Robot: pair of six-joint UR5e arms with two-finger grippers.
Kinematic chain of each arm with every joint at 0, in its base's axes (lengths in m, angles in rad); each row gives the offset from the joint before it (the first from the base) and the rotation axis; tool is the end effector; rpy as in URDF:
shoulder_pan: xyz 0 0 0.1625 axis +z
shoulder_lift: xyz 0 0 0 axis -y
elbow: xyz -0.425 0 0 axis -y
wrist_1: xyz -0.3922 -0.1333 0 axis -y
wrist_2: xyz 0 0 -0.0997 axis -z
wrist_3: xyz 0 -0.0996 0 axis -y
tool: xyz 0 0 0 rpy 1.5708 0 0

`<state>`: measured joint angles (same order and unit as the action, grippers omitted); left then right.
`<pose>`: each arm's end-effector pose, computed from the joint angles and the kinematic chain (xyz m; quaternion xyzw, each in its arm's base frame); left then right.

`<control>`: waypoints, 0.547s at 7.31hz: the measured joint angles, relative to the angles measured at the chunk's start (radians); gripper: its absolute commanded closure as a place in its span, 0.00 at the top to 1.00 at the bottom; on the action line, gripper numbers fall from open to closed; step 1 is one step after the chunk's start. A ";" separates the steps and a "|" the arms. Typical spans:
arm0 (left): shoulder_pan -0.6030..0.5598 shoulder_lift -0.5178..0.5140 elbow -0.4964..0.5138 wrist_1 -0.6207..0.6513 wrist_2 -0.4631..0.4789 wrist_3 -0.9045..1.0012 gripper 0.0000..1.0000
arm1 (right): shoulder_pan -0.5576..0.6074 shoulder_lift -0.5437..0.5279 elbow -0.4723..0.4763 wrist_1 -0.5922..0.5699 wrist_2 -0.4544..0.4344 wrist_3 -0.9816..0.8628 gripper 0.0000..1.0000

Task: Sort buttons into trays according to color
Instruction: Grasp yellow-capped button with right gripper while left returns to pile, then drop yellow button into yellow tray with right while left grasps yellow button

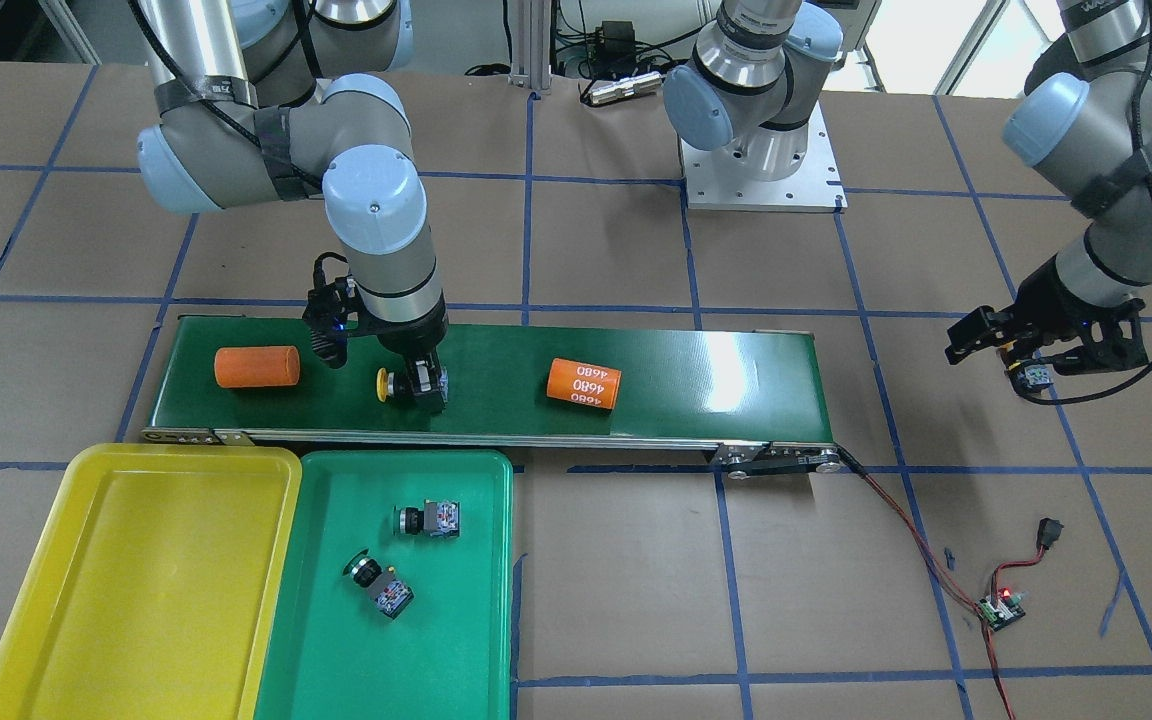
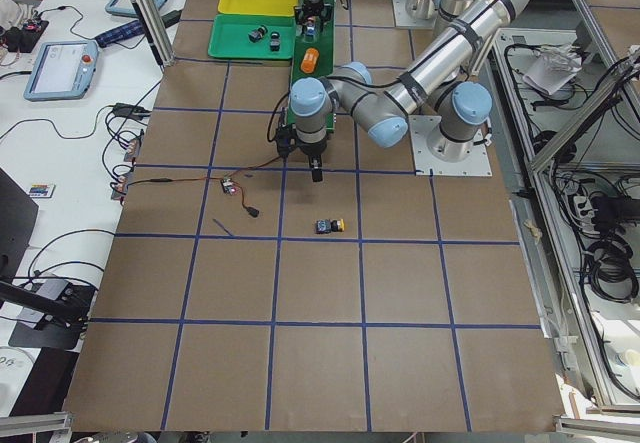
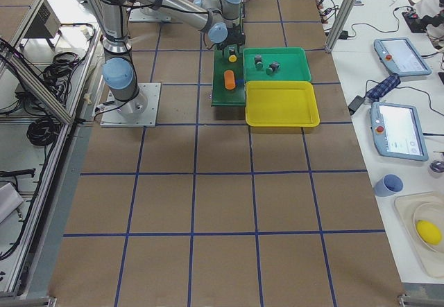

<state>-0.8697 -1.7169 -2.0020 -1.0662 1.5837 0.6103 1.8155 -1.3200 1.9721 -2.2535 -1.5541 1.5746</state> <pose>0.2105 -0.4540 0.2623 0.0451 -0.9983 -0.0327 0.0171 0.2569 -0.4717 0.2397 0.6168 0.7869 -0.0028 0.0172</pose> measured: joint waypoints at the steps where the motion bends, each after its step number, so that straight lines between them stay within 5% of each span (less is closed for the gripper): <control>1: 0.073 -0.028 -0.001 0.030 -0.001 0.110 1.00 | -0.005 -0.003 -0.002 0.000 0.000 -0.007 0.00; 4: 0.173 -0.138 -0.002 0.149 0.001 0.267 1.00 | -0.010 -0.008 -0.060 0.034 -0.009 -0.036 0.00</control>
<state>-0.6971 -1.8550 -2.0036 -0.9174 1.5847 0.8777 1.8052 -1.3284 1.9123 -2.2197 -1.5630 1.5381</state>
